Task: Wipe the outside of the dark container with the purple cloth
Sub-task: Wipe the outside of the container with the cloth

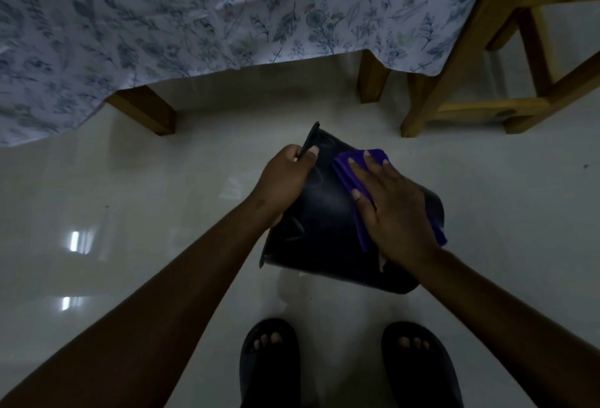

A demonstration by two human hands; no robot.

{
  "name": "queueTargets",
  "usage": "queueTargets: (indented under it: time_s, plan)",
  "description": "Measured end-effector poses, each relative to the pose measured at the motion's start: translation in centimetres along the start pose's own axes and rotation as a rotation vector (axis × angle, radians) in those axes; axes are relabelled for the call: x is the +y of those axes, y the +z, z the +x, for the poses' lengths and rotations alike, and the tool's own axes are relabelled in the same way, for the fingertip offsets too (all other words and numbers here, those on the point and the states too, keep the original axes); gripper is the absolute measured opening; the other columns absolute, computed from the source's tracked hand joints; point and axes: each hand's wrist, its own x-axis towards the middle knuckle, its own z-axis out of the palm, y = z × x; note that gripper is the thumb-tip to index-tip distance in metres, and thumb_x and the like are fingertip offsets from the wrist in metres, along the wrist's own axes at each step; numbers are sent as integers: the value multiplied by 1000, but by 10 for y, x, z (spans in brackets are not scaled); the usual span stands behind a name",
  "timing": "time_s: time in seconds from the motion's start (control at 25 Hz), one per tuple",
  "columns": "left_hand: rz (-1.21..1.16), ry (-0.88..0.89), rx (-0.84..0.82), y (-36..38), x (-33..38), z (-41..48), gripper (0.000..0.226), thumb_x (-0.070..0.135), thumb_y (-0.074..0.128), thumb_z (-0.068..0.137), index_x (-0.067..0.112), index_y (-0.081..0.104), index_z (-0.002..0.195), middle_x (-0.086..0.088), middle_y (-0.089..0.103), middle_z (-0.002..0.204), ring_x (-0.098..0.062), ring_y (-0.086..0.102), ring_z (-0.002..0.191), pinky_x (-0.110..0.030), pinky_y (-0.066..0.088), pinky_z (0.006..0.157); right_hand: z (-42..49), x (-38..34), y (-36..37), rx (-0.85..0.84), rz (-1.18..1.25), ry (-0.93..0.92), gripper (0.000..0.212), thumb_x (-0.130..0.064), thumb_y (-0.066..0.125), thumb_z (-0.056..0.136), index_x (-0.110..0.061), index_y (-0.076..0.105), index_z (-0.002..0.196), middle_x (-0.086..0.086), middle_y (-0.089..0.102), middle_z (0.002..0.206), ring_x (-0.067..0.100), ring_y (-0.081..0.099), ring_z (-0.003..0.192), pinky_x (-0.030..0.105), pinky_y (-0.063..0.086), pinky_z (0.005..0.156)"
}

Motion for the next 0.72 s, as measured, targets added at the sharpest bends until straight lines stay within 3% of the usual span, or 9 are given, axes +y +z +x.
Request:
queueTargets:
  time_s: [0.08, 0.16, 0.28, 0.44, 0.48, 0.64, 0.72]
  plan:
    - [99, 126, -84, -6, -15, -18, 33, 41, 38, 100, 16, 54, 114, 2, 64, 96, -10, 63, 84, -20, 49, 68, 29, 9, -4, -10, 59, 86, 51, -41, 33, 100, -25, 28, 149, 4, 35, 155, 25, 32, 142, 46, 26, 114]
    - [267, 239, 5, -5, -25, -22, 28, 39, 33, 101, 18, 52, 108, 9, 59, 88, 1, 55, 77, -11, 43, 62, 41, 13, -4, -6, 81, 139, 51, -41, 32, 100, -24, 29, 148, 5, 36, 154, 26, 35, 140, 46, 30, 113]
    - [363, 240, 45, -7, -13, -4, 27, 37, 34, 102, 17, 51, 96, 8, 55, 77, -1, 51, 68, -17, 38, 57, -4, 7, 12, 5, -41, 32, 54, -41, 29, 96, -32, 23, 149, 2, 25, 159, 29, 24, 145, 54, 30, 111]
    - [404, 261, 27, -1, -6, 5, 24, 34, 34, 102, 19, 47, 89, 11, 49, 71, -2, 47, 63, -15, 34, 53, -52, -4, 24, 3, -163, -200, 60, -37, 42, 88, -40, 28, 146, -2, 22, 160, 30, 17, 147, 53, 23, 111]
    - [400, 260, 20, 0, -7, 4, 23, 34, 33, 102, 19, 47, 91, 11, 48, 71, -2, 46, 64, -16, 34, 53, -37, -3, 20, 22, -159, -179, 58, -38, 40, 90, -39, 27, 146, -2, 24, 159, 29, 19, 146, 53, 22, 112]
    - [383, 249, 32, -1, -10, 0, 25, 34, 33, 102, 17, 49, 93, 10, 50, 73, -2, 48, 65, -19, 34, 55, 29, 14, -3, -38, 130, 198, 52, -37, 33, 100, -26, 24, 150, 4, 32, 156, 27, 36, 139, 48, 31, 112]
    - [409, 257, 36, 0, -14, 2, 28, 35, 34, 102, 15, 49, 91, 5, 52, 74, -4, 48, 64, -20, 34, 54, 1, 9, 7, -19, 7, 93, 54, -37, 34, 98, -30, 21, 150, 3, 23, 160, 32, 26, 144, 54, 30, 111]
